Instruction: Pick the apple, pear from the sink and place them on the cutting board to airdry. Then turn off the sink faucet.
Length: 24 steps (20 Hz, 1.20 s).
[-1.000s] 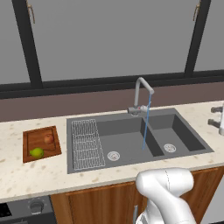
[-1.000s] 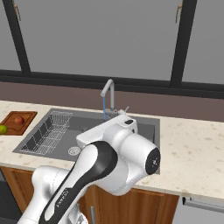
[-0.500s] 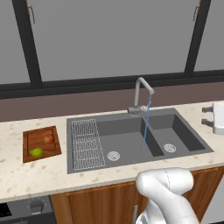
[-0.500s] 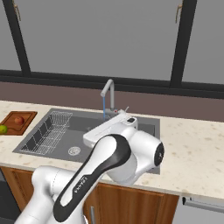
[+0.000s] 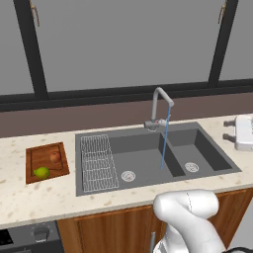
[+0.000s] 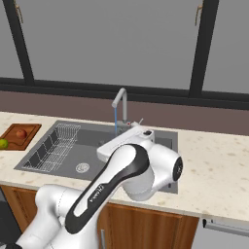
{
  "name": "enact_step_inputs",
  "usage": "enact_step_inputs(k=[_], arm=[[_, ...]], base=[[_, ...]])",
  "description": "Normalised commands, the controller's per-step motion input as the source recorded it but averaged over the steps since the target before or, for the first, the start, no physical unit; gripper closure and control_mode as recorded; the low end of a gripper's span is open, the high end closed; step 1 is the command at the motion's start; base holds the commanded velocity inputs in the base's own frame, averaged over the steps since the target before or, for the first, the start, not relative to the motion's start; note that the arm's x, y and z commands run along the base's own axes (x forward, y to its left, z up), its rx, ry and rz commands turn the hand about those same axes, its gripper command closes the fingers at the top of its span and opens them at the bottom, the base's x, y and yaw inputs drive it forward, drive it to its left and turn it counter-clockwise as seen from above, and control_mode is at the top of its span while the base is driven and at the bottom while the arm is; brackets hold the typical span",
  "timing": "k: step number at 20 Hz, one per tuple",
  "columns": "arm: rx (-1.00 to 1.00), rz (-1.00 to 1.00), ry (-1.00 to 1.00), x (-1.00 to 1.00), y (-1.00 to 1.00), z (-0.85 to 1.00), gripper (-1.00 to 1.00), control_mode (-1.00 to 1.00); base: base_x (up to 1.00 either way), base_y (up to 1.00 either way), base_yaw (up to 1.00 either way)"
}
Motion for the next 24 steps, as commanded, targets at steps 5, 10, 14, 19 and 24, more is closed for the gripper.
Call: enact_step_inputs(k=[5, 10, 14, 19, 24], arm=[[0.04, 0.0, 0.0, 0.38, 0.02, -0.01, -1.0, -1.0], [0.0, 0.0, 0.0, 0.33, 0.02, -0.08, -1.0, -1.0], [0.0, 0.0, 0.0, 0.26, 0.01, -0.23, -1.0, -1.0], [0.0, 0.0, 0.0, 0.29, 0.03, -0.31, -1.0, -1.0], [0.0, 0.0, 0.0, 0.31, 0.06, -0.19, -1.0, -1.0]], base=[[0.0, 0.0, 0.0], [0.0, 0.0, 0.0], [0.0, 0.0, 0.0], [0.0, 0.0, 0.0], [0.0, 0.0, 0.0]])
